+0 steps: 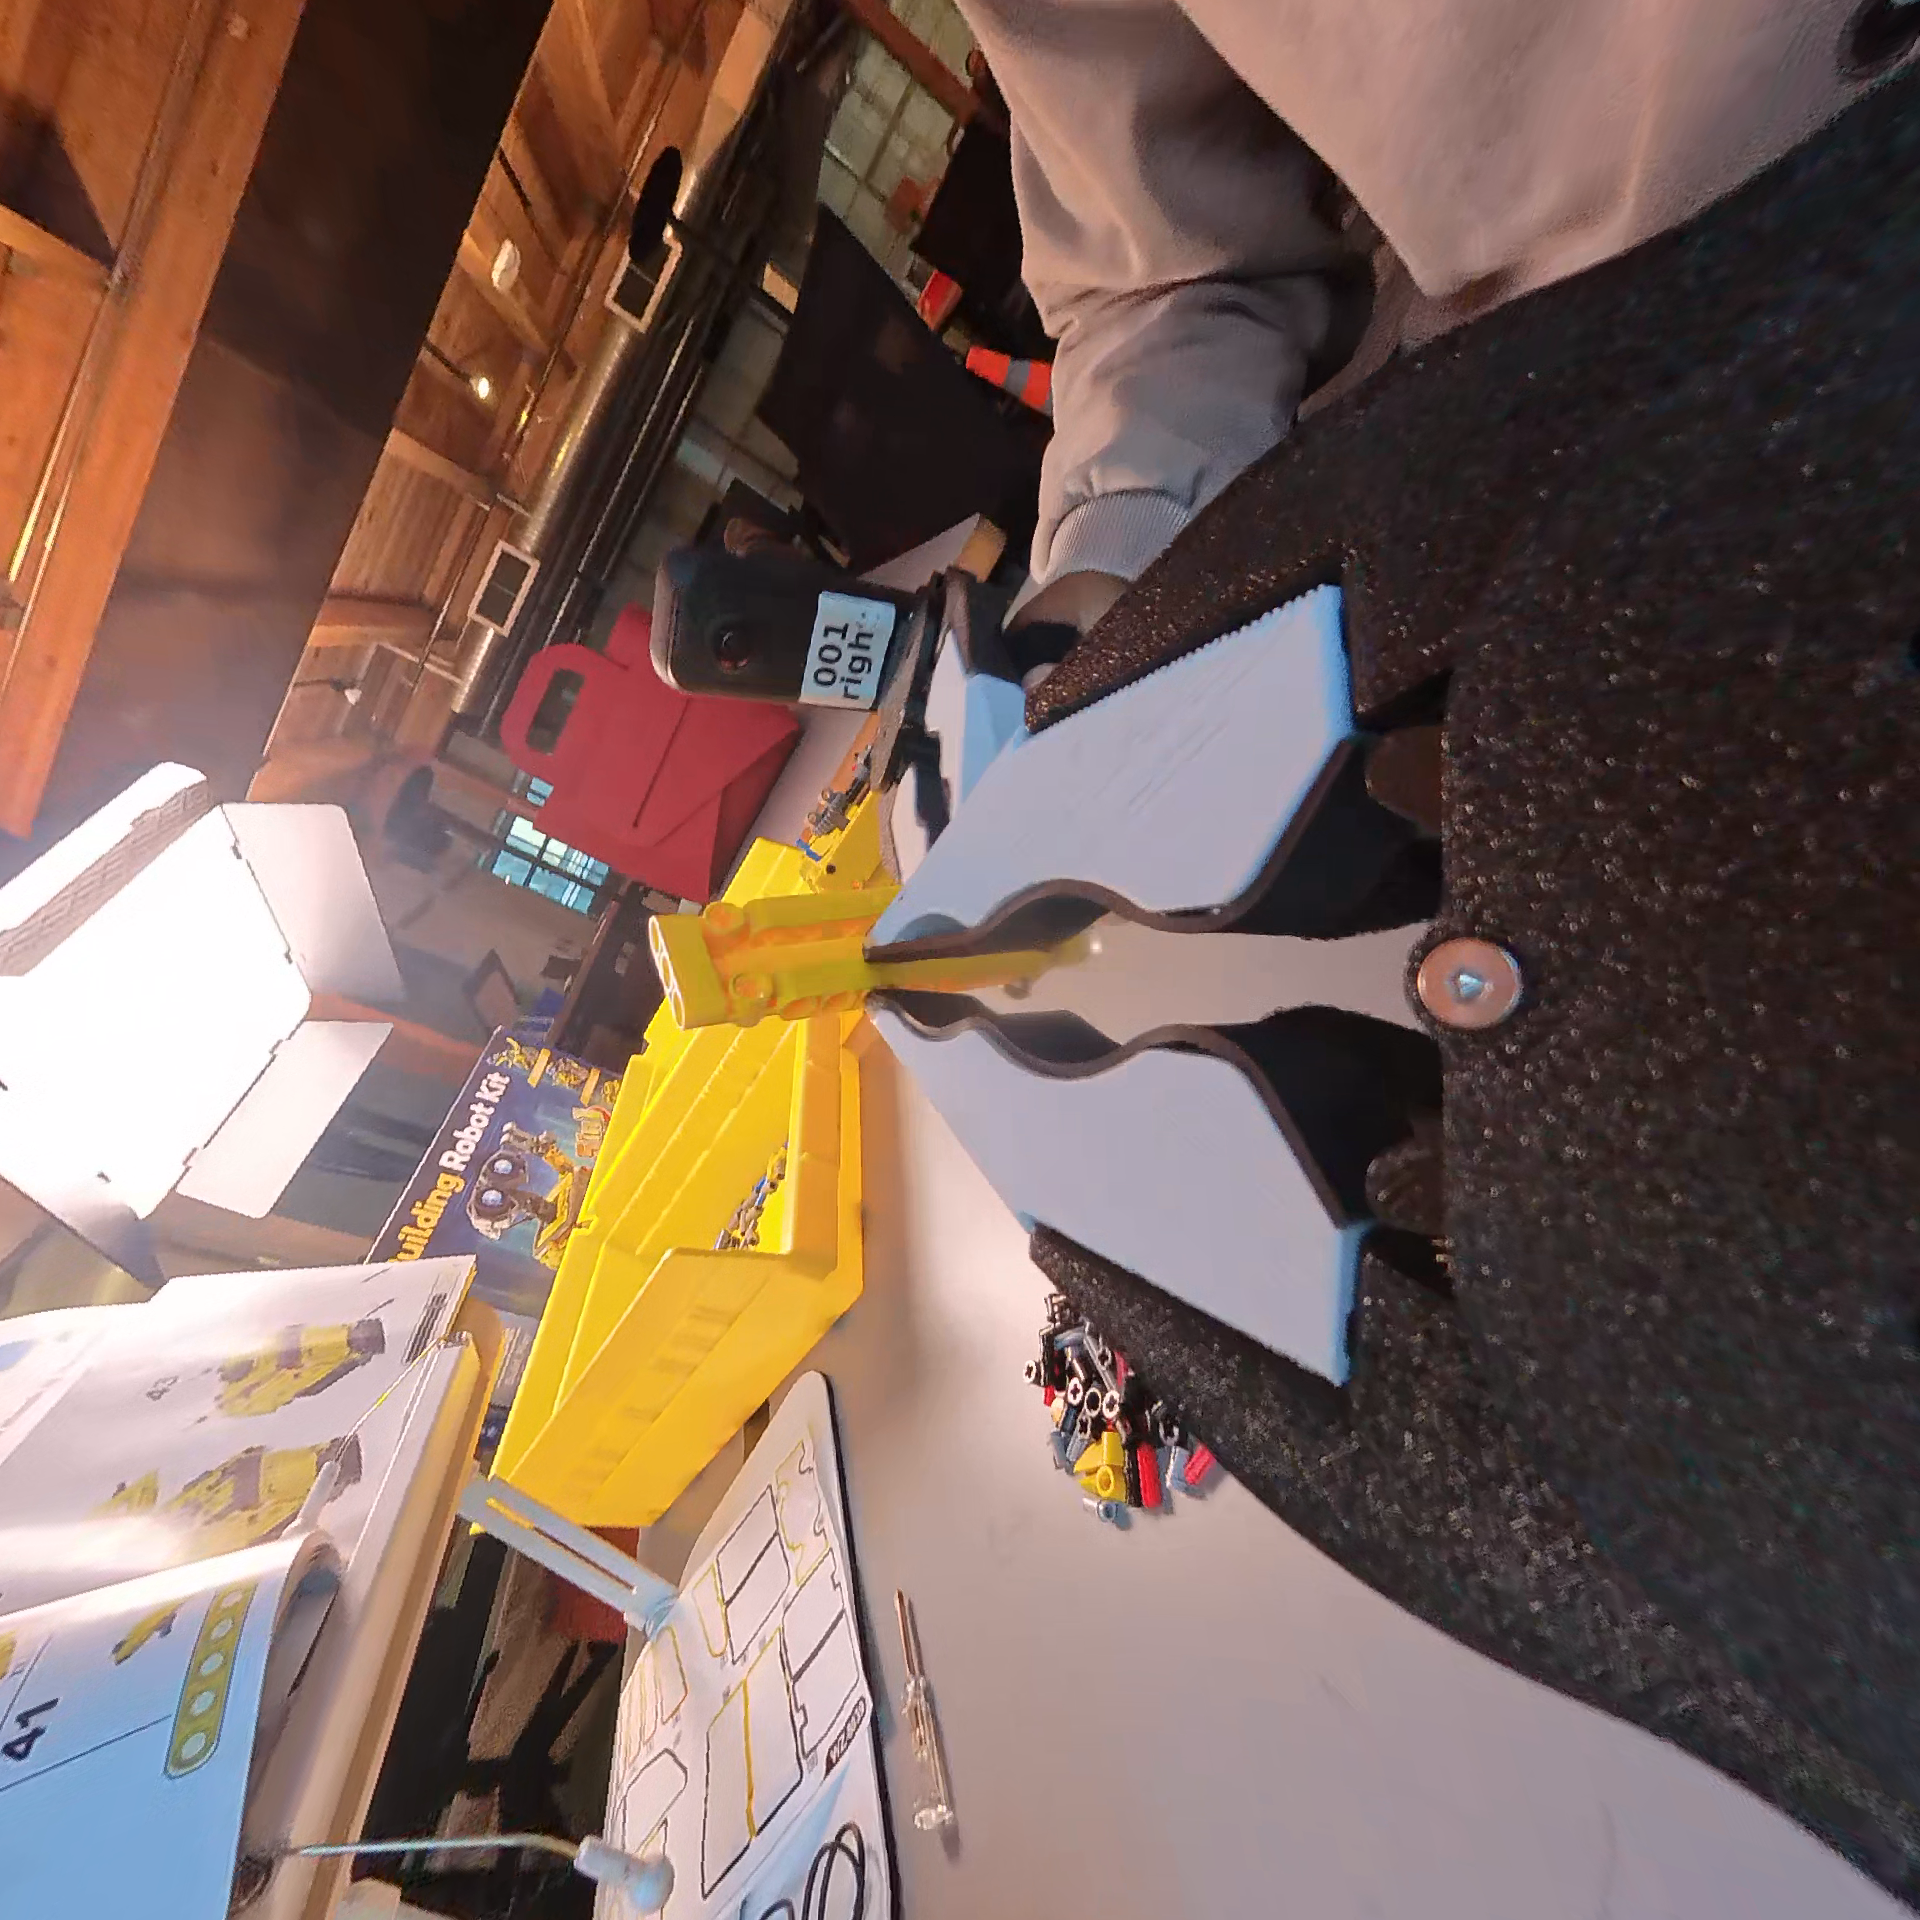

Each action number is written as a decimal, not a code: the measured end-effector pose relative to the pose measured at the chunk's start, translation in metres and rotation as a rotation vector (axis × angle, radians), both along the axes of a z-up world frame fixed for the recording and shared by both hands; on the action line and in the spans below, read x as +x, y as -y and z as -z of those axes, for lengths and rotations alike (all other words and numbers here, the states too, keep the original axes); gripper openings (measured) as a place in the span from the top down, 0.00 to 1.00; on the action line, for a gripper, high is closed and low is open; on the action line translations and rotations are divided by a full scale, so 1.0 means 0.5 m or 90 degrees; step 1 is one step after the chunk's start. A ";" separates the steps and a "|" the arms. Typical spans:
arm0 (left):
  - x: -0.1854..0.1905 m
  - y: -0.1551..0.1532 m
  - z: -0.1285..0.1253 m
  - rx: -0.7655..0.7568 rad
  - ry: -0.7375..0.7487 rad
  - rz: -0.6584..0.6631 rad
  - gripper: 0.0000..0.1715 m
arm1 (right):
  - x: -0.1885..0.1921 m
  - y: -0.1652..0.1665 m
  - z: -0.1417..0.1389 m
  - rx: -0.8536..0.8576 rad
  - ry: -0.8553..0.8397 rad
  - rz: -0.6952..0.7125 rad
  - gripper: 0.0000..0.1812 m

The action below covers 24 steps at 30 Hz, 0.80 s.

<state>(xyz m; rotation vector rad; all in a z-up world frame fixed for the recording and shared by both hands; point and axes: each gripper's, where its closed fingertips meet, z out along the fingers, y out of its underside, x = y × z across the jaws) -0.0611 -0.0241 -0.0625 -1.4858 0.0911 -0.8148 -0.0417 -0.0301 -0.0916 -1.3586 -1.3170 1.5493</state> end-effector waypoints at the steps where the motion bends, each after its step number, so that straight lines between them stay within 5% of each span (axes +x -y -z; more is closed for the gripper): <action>1: 0.002 0.003 0.000 -0.002 0.009 0.017 0.99 | 0.008 -0.014 -0.007 0.001 -0.006 0.004 0.96; 5: 0.021 0.013 0.008 -0.020 0.003 0.091 0.99 | 0.042 -0.028 -0.026 0.031 -0.006 -0.049 0.96; 10: 0.057 0.038 0.010 -0.023 -0.023 0.184 0.72 | 0.075 -0.008 -0.024 0.042 0.019 -0.126 0.96; 12: 0.083 0.050 0.016 -0.013 -0.055 0.215 0.77 | 0.078 0.014 -0.010 0.061 0.040 -0.158 0.96; 14: 0.101 0.059 0.025 0.008 -0.113 0.224 0.95 | 0.078 0.033 0.001 0.094 0.052 -0.173 0.96; 19: 0.086 0.057 -0.029 0.043 0.011 0.202 0.97 | 0.082 0.024 -0.058 0.027 -0.047 -0.152 0.95; 24: 0.058 0.047 -0.048 0.051 0.121 0.181 0.97 | 0.080 0.026 -0.068 -0.048 -0.072 -0.169 0.83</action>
